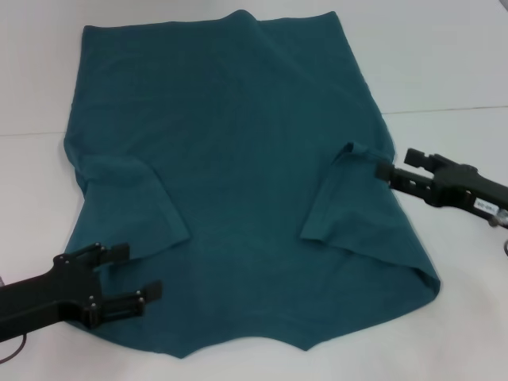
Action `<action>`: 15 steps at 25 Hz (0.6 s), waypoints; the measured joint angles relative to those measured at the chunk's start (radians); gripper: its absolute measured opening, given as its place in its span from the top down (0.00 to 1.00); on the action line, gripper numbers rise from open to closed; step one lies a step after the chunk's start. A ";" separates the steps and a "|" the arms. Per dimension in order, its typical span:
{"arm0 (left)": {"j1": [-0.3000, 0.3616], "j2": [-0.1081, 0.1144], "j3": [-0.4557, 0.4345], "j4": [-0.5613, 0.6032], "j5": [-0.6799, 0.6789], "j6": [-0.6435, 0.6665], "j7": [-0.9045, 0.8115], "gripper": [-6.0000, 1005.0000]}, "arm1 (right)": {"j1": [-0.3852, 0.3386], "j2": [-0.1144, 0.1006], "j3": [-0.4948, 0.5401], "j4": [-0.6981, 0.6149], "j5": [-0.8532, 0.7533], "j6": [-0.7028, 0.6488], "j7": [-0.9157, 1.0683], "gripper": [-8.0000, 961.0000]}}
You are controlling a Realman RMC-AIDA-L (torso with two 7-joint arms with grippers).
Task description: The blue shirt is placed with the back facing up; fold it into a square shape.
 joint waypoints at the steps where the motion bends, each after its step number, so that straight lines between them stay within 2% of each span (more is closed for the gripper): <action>1: 0.003 0.000 -0.003 -0.001 -0.005 0.001 0.000 0.07 | -0.009 0.001 0.004 0.000 0.000 -0.013 -0.012 0.03; 6: 0.014 -0.001 -0.031 -0.005 -0.012 0.006 -0.022 0.07 | -0.048 0.002 -0.003 0.000 -0.015 -0.145 -0.136 0.03; 12: 0.020 0.001 -0.066 0.001 0.000 -0.010 -0.116 0.07 | -0.060 -0.004 0.001 -0.009 -0.060 -0.231 -0.096 0.03; 15: 0.022 0.006 -0.094 0.008 0.019 -0.067 -0.170 0.07 | -0.055 -0.004 0.002 -0.014 -0.082 -0.241 -0.074 0.04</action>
